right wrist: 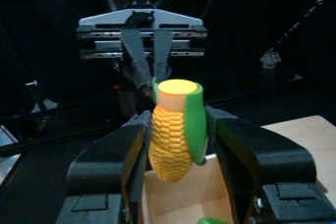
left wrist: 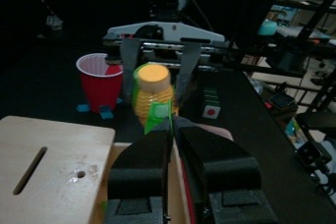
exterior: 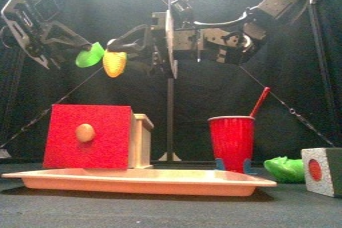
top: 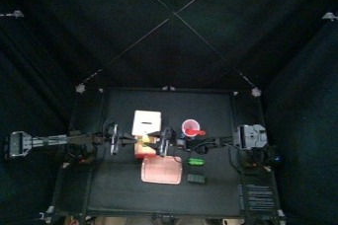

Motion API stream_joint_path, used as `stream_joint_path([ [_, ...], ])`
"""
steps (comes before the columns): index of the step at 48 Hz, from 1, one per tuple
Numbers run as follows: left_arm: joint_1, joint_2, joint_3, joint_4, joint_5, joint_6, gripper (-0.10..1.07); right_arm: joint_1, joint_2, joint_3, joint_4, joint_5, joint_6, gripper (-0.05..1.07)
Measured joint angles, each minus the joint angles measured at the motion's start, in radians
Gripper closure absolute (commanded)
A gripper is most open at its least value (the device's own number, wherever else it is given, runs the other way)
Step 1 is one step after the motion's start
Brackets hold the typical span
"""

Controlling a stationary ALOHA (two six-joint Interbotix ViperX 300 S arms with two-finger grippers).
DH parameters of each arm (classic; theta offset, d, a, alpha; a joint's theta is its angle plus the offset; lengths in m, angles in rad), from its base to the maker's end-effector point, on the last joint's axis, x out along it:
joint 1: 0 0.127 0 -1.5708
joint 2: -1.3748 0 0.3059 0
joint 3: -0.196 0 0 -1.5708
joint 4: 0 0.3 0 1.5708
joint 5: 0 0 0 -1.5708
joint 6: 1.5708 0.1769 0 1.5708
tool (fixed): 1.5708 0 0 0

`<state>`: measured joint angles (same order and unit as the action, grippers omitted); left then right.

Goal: Remove corn husk and drop in drawer

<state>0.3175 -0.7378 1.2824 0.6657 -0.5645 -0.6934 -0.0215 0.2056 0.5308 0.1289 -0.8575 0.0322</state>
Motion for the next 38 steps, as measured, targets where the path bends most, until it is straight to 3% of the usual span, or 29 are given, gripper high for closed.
stream_joint_path([
  [10, -0.008, 0.031, -0.002, -0.005, 0.000, -0.002, 0.46, 0.002, -0.049, 0.048, -0.006, -0.002, -0.003, 0.43],
  [38, -0.061, 0.288, -0.075, -0.011, 0.023, 0.002, 0.45, 0.000, -0.081, 0.080, -0.031, -0.005, -0.008, 0.43],
])
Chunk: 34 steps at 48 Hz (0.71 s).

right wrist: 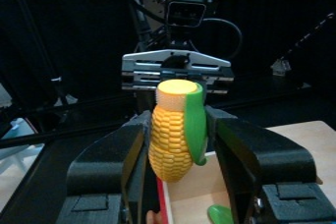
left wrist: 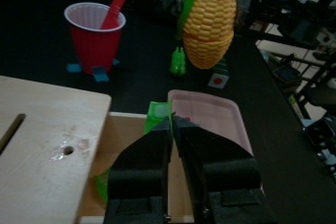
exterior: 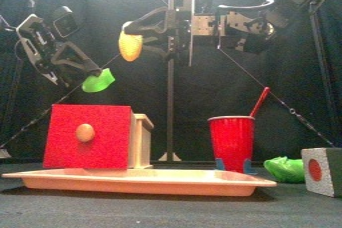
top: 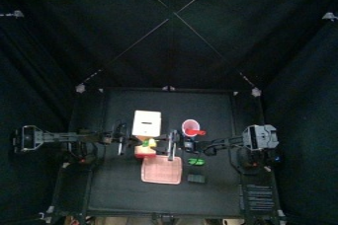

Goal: Remove corn husk and drop in drawer

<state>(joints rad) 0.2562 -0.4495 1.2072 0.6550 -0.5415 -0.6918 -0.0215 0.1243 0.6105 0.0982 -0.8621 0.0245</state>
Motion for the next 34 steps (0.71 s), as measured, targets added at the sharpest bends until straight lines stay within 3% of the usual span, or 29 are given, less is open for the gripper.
stream_joint_path([
  [20, 0.000, 0.032, -0.006, 0.000, 0.021, -0.002, 0.22, 0.003, -0.011, 0.023, 0.005, -0.002, 0.003, 0.43],
  [34, 0.000, 0.031, -0.006, -0.012, 0.021, -0.002, 0.20, 0.003, -0.011, 0.021, 0.005, -0.002, 0.003, 0.43],
])
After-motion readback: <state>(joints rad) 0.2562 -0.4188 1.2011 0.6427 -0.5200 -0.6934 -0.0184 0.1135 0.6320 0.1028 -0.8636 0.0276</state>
